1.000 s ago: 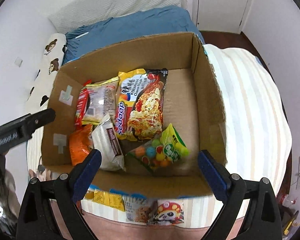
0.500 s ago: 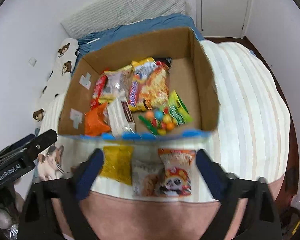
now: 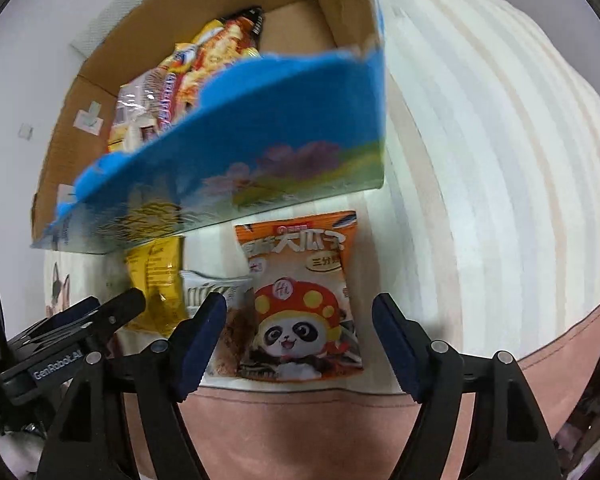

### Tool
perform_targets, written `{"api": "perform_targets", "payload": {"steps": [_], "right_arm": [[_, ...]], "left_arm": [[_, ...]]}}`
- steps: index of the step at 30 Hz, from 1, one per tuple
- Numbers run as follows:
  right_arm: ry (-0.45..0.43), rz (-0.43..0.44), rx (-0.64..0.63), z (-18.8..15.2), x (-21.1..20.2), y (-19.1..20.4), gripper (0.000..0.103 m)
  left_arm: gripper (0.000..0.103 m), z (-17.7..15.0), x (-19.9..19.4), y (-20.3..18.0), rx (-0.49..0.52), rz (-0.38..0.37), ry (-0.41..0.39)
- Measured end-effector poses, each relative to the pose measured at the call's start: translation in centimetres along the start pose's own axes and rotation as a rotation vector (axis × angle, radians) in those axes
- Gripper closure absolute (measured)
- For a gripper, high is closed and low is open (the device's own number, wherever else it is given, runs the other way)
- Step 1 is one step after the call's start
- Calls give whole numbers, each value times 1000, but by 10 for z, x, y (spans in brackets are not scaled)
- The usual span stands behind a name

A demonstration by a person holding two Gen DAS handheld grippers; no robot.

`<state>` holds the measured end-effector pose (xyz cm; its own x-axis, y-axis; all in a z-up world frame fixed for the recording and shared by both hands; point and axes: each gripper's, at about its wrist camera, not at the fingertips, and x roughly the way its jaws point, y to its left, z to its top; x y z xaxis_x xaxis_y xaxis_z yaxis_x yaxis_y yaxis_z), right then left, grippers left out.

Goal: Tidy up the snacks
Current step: 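Grasp the yellow chip bag with the left tool while the right tool grasps the orange panda bag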

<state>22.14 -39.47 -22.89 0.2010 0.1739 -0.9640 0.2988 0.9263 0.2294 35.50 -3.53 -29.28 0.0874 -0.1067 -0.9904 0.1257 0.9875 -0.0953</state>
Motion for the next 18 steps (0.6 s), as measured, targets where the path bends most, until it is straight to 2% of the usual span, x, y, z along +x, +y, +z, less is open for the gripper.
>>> {"api": "perform_targets", "payload": {"steps": [4,5,6,9,10,11,13,18], "right_arm": [[28,3,19,6,17,-6,25],[34,5,28,7,21,-8,25],[38,7,32,8,22,-9,25],[52,0,23,10,29,-8,29],[52,-11,15,9,28,-6,40],[56,-15,4,10,30,-4,46],[63,-24,-10,5,29,-3,49],[94,-32,-28,-16,22,-7,49]], "left_arm": [[16,5,14,-12,49,37,5],[30,6,15,-15,55,37,2],[39,6,17,-17,57,28,12],[42,1,19,-20,60,45,10],[44,-1,19,-20,60,50,10],[44,-5,20,-19,56,50,12],[45,-15,19,-16,45,52,13],[45,-51,15,-7,26,43,25]]}}
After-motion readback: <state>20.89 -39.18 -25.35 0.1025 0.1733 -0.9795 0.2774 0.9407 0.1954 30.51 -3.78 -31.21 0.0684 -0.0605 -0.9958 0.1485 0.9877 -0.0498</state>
